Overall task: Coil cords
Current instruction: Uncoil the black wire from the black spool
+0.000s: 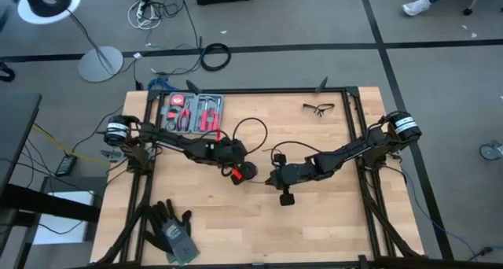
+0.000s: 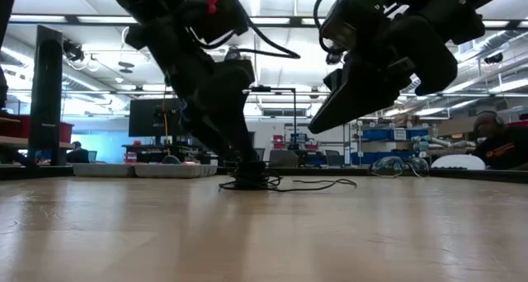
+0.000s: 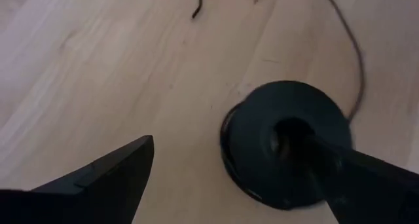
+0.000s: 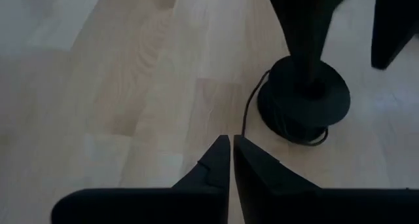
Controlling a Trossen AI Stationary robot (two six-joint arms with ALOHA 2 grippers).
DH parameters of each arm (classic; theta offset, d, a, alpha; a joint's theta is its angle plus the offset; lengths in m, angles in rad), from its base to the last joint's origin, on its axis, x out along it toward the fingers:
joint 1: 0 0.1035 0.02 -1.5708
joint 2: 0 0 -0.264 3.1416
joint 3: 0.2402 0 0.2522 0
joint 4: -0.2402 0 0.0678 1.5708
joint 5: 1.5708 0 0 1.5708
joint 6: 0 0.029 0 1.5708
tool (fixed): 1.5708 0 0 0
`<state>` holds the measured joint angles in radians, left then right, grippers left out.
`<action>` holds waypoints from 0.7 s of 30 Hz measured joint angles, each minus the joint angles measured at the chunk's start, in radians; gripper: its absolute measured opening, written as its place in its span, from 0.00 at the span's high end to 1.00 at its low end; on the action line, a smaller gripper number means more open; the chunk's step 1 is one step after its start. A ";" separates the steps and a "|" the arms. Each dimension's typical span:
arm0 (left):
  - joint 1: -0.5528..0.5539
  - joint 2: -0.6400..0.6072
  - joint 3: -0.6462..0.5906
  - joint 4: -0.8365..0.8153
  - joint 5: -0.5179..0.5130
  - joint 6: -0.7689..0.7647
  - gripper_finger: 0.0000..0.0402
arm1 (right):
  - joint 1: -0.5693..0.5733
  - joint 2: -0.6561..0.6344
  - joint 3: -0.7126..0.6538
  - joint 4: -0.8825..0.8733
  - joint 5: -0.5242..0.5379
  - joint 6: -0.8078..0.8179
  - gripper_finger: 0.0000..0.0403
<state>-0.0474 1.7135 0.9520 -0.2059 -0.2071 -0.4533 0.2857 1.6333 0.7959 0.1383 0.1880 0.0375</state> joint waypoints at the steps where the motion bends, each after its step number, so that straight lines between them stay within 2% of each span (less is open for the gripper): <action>1: 0.000 0.004 0.000 0.002 -0.001 0.000 0.01 | 0.000 0.000 0.000 0.000 0.000 -0.009 0.95; 5: 0.002 0.006 -0.001 0.002 -0.010 -0.002 0.01 | -0.001 0.000 0.000 -0.012 -0.001 -0.006 0.90; 10: 0.005 0.006 0.000 0.006 -0.035 0.001 0.01 | -0.012 0.052 0.000 0.009 -0.003 0.038 0.78; 13: 0.005 0.006 0.000 0.001 -0.035 -0.003 0.01 | -0.024 0.137 0.000 0.092 -0.042 0.063 0.69; 16: 0.004 0.006 0.000 -0.009 -0.035 -0.019 0.01 | -0.027 0.179 0.020 0.186 -0.037 0.068 0.62; 18: 0.004 0.006 0.000 -0.009 -0.035 -0.023 0.01 | -0.027 0.196 0.037 0.239 -0.012 0.076 0.59; 21: 0.004 0.006 0.000 -0.015 -0.035 -0.023 0.01 | -0.033 0.221 0.051 0.223 0.001 0.079 0.58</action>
<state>-0.0429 1.7199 0.9516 -0.2210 -0.2420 -0.4763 0.2529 1.8546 0.8474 0.3612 0.1886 0.1160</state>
